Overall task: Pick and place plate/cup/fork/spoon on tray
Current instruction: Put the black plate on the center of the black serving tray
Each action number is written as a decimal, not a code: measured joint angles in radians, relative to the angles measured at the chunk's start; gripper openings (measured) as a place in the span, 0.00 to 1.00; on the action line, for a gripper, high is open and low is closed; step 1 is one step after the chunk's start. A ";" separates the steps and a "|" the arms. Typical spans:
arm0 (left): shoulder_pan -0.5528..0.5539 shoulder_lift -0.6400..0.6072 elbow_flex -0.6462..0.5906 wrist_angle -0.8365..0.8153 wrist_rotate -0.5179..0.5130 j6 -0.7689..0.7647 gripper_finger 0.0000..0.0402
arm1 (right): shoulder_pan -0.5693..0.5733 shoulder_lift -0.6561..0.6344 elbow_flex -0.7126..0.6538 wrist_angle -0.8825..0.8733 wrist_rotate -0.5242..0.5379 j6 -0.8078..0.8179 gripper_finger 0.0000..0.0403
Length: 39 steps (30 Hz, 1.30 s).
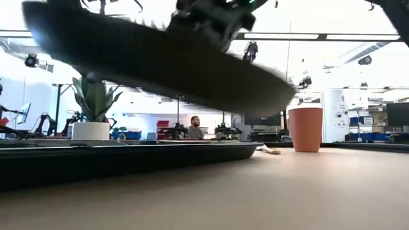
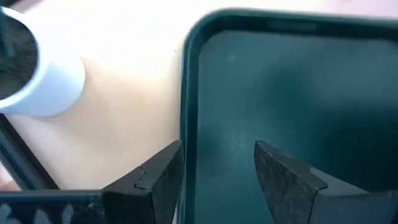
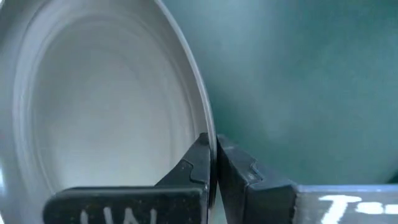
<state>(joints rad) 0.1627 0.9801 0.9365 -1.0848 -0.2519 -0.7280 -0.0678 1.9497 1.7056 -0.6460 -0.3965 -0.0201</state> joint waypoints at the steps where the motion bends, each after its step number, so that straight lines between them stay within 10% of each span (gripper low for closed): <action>1: 0.000 -0.017 0.007 -0.008 -0.010 0.000 0.45 | -0.007 0.029 0.036 0.002 0.000 -0.008 0.02; 15: 0.000 -0.104 -0.006 -0.042 -0.026 0.001 0.45 | -0.047 0.487 0.651 -0.031 -0.059 -0.013 0.02; 39: 0.000 -0.089 -0.007 -0.068 -0.037 0.001 0.45 | -0.045 0.510 0.625 -0.063 -0.023 -0.033 0.21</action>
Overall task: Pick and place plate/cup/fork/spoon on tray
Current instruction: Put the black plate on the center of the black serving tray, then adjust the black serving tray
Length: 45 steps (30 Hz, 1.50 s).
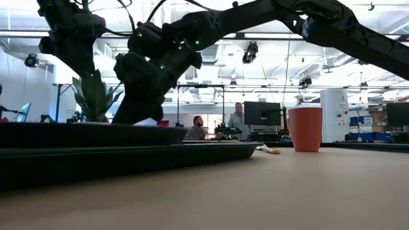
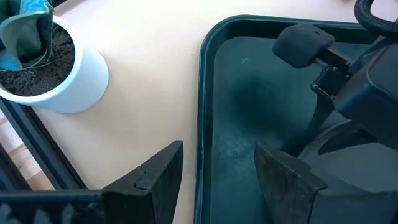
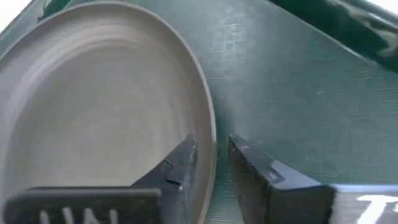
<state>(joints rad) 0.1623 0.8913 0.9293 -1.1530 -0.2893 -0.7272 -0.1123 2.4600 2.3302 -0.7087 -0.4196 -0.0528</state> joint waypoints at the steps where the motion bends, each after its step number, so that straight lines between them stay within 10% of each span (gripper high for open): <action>1: 0.000 0.001 0.000 0.000 0.000 0.000 0.45 | 0.000 0.000 0.004 -0.003 0.001 -0.001 0.22; 22: 0.000 0.005 0.000 0.010 0.000 -0.001 0.45 | -0.240 -0.112 0.021 -0.389 0.128 -0.069 0.28; 45: 0.000 0.005 0.000 0.020 -0.004 -0.001 0.45 | -0.284 -0.053 -0.041 -0.388 0.028 -0.042 0.33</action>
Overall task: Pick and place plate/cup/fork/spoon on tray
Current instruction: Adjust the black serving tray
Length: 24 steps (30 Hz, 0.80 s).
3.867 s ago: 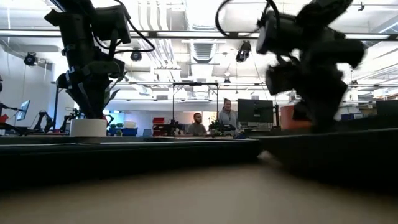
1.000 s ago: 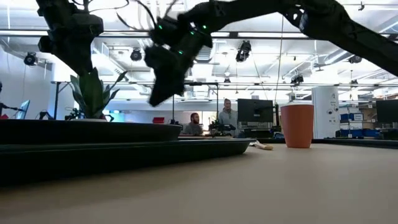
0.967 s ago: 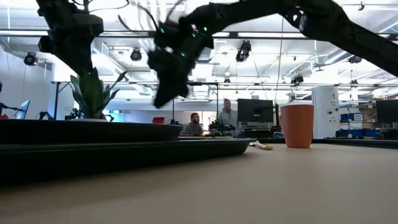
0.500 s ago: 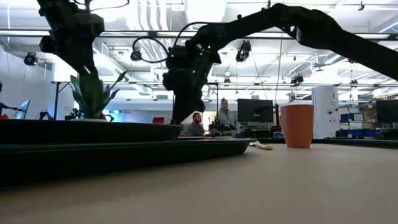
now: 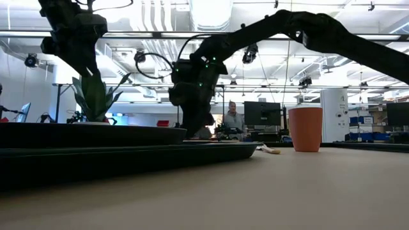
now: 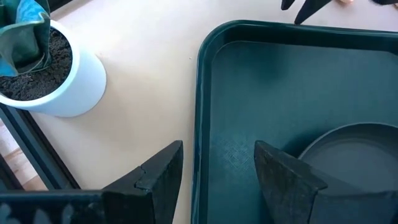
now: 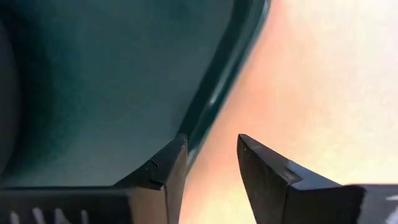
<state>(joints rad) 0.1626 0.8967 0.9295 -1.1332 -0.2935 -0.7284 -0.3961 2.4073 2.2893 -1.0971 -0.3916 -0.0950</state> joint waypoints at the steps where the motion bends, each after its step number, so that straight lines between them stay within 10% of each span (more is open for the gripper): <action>1: 0.000 0.000 0.000 0.000 0.000 0.000 0.45 | 0.000 0.000 -0.012 0.006 0.000 0.008 0.35; 12: 0.000 0.000 0.000 0.000 0.000 0.000 0.45 | 0.003 -0.002 -0.099 0.082 -0.037 0.016 0.48; 24: 0.000 0.000 0.000 0.002 -0.003 0.000 0.45 | 0.008 -0.006 -0.162 0.176 -0.050 0.081 0.38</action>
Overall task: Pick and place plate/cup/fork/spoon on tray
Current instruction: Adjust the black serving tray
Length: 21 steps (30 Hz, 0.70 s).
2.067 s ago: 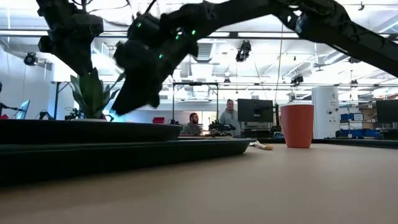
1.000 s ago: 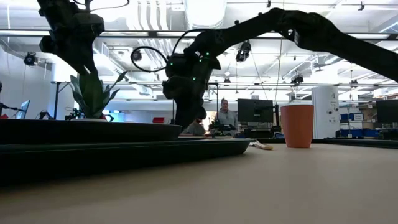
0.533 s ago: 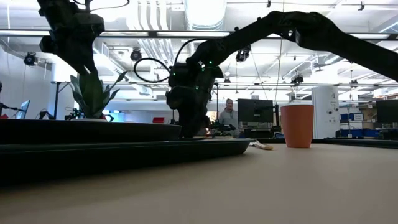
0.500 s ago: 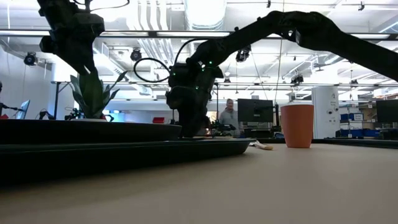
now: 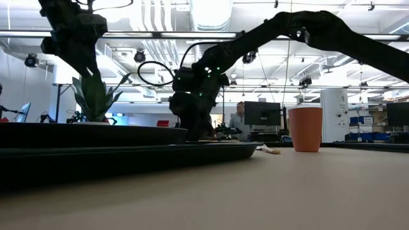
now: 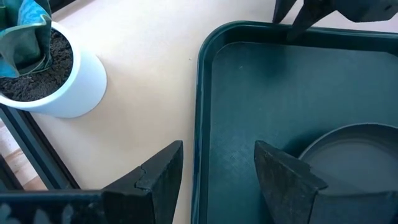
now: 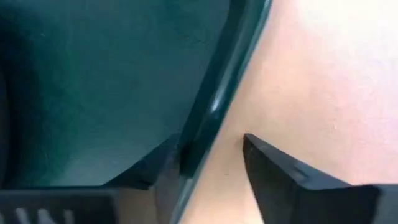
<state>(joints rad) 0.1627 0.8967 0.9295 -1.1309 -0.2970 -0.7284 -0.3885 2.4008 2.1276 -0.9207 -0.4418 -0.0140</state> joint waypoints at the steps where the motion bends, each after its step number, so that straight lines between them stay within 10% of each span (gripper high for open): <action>1: 0.000 0.000 0.000 0.001 0.000 0.000 0.45 | 0.001 0.000 0.000 0.002 0.001 0.006 0.34; 7: 0.000 0.000 0.000 0.002 0.000 0.000 0.45 | 0.002 0.003 -0.002 0.003 -0.023 0.104 0.08; 21: 0.000 0.000 0.000 -0.002 -0.007 0.001 0.45 | 0.036 -0.040 -0.001 -0.067 0.063 0.118 0.07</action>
<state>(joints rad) 0.1623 0.8970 0.9295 -1.1328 -0.3042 -0.7273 -0.3526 2.3611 2.1269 -0.9874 -0.3791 0.1035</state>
